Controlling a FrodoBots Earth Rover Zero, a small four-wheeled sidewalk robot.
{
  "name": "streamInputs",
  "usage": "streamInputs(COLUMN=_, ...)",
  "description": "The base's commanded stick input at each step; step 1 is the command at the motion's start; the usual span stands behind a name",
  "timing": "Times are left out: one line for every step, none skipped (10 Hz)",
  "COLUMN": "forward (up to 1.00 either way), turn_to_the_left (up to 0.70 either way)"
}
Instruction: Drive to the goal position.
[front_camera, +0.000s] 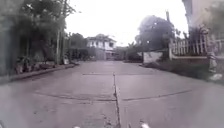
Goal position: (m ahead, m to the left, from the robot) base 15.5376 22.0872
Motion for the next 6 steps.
streamInputs(forward=1.0, turn_to_the_left=0.01)
streamInputs(forward=1.0, turn_to_the_left=0.01)
streamInputs(forward=1.0, turn_to_the_left=0.01)
streamInputs(forward=1.0, turn_to_the_left=0.01)
streamInputs(forward=1.0, turn_to_the_left=0.01)
streamInputs(forward=1.0, turn_to_the_left=0.01)
